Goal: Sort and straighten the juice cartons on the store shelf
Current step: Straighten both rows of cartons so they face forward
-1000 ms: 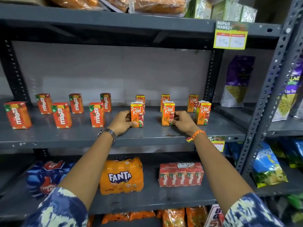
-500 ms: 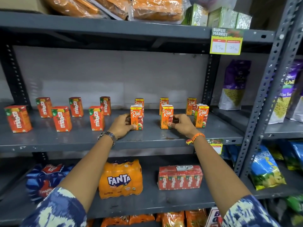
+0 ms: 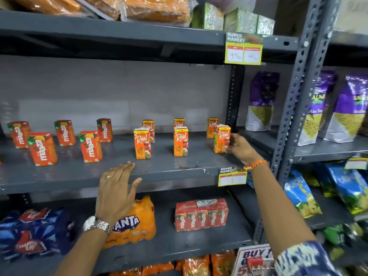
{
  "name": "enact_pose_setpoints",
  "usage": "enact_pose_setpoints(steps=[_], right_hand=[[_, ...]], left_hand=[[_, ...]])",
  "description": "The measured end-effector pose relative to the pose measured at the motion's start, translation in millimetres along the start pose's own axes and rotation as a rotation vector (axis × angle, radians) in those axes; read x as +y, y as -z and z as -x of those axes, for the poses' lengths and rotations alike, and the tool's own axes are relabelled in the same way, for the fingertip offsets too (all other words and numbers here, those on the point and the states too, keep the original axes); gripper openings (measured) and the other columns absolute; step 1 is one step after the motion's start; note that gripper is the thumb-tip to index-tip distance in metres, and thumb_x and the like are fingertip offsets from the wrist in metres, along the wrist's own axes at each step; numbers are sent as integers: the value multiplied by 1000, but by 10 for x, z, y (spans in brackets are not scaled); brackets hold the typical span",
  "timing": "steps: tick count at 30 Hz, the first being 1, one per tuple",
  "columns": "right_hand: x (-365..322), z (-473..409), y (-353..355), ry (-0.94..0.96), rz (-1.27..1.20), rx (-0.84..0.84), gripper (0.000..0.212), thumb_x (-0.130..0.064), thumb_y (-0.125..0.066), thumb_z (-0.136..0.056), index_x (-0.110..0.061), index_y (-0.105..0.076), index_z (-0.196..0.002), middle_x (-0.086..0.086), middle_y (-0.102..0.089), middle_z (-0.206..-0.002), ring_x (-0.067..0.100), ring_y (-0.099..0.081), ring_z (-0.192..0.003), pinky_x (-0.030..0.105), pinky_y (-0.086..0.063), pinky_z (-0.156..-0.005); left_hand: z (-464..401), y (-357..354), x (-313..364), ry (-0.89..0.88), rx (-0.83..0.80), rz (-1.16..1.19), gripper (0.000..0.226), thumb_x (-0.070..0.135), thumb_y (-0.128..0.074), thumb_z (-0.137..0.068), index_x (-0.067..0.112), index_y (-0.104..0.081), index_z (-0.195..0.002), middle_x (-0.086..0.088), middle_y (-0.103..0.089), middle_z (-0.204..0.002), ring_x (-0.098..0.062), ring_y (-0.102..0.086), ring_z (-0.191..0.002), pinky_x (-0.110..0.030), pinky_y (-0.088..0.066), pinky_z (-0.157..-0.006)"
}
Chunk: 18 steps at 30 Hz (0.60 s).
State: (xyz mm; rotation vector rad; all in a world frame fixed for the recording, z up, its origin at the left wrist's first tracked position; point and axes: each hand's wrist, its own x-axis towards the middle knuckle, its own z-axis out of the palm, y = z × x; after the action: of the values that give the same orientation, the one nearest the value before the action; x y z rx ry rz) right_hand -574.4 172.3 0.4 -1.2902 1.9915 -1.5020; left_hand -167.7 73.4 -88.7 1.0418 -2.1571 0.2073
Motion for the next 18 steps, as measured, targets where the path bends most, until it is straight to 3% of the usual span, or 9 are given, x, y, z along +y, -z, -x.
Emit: enact_pose_setpoints(steps=[3,7,18], right_hand=[[28,-43,35,11,22,-72,43,6,-67,-83,1,-57,-124,18,-69,-119,30,-64,-115,50,-46,-106],[-40,81,57,11,34,-82,34,7,-58,-90,4,-58,-124,19,-67,-121,24,-62,-110,34,-47,-100],[32,85,85,11,106,-69,36,-4,-59,-92,-6,-59,-128,10,-69,-123,24,-61,-120,48,-42,-110]], left_hand=[[-12,-11,30,24,21,-6,58,53,-33,-96,16,-55,-135,-5,-59,-138,-27,-54,-125,-46,-35,-107],[1,-6,67,27,28,-25,56,51,-35,-95,15,-57,-133,-6,-62,-134,-27,-56,-121,-45,-37,-105],[8,44,153,53,-6,-26,59,54,-32,-95,16,-55,-135,-6,-60,-137,-27,-55,-125,-46,-35,-109]])
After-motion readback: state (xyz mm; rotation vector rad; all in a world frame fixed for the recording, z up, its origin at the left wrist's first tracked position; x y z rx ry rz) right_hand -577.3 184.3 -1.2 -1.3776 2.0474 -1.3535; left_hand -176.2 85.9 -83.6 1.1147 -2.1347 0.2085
